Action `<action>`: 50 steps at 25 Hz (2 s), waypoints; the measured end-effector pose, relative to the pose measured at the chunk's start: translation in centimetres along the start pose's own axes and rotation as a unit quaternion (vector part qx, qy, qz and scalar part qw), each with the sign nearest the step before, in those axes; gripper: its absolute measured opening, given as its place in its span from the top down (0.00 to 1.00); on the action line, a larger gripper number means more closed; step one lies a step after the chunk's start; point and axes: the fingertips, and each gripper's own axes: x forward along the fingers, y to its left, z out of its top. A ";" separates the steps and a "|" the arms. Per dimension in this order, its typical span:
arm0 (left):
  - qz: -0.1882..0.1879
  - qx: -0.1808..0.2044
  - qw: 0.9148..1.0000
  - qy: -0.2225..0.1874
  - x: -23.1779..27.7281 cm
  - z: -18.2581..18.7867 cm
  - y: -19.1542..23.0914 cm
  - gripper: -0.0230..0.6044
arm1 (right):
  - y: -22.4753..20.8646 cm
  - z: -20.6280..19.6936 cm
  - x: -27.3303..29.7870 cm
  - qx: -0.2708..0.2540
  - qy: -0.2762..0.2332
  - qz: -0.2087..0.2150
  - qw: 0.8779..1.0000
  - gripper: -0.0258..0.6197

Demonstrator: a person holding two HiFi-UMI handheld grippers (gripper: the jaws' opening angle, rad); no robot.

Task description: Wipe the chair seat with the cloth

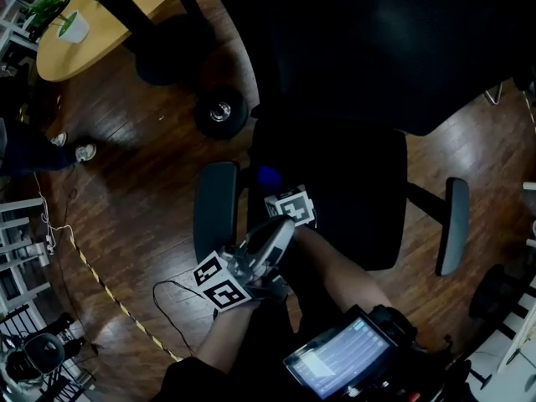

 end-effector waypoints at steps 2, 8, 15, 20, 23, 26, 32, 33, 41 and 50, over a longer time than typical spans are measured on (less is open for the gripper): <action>0.004 -0.002 1.000 -0.008 -0.4 0.5 0.4 0.98 | -0.6 -0.9 0.0 0.000 0.003 -0.012 1.000 0.89; 0.014 -0.048 0.998 -0.024 -0.2 0.7 1.6 0.98 | -9.1 -4.5 -4.3 0.045 0.011 -0.098 0.994 0.89; 0.022 -0.067 0.997 -0.016 0.7 -0.3 2.1 0.98 | -22.1 -7.8 -15.5 0.088 -0.008 -0.219 0.972 0.89; 0.018 -0.067 0.998 -0.005 1.3 -0.6 2.2 0.98 | -27.7 -9.4 -22.2 0.104 -0.026 -0.279 0.954 0.89; 0.016 -0.070 0.997 -0.003 1.8 -0.9 2.3 0.98 | -28.3 -9.8 -23.0 0.116 -0.030 -0.284 0.951 0.89; 0.018 -0.072 0.997 0.001 2.2 -1.7 2.4 0.98 | -28.3 -9.6 -23.4 0.111 -0.033 -0.292 0.949 0.89; 0.016 -0.079 0.997 -0.012 2.3 -0.9 2.0 0.98 | -26.7 -8.4 -22.3 0.100 -0.018 -0.292 0.951 0.89; 0.015 -0.079 0.997 -0.017 2.2 -0.6 1.8 0.98 | -25.9 -7.9 -21.5 0.092 -0.011 -0.284 0.954 0.89; 0.014 -0.069 0.996 -0.060 0.2 2.5 0.1 0.98 | -11.2 -3.1 -9.8 0.061 0.014 -0.129 0.990 0.89; 0.015 -0.066 0.994 -0.088 -2.2 3.8 -0.3 0.98 | 1.7 -4.5 -1.8 0.034 0.061 -0.019 0.997 0.89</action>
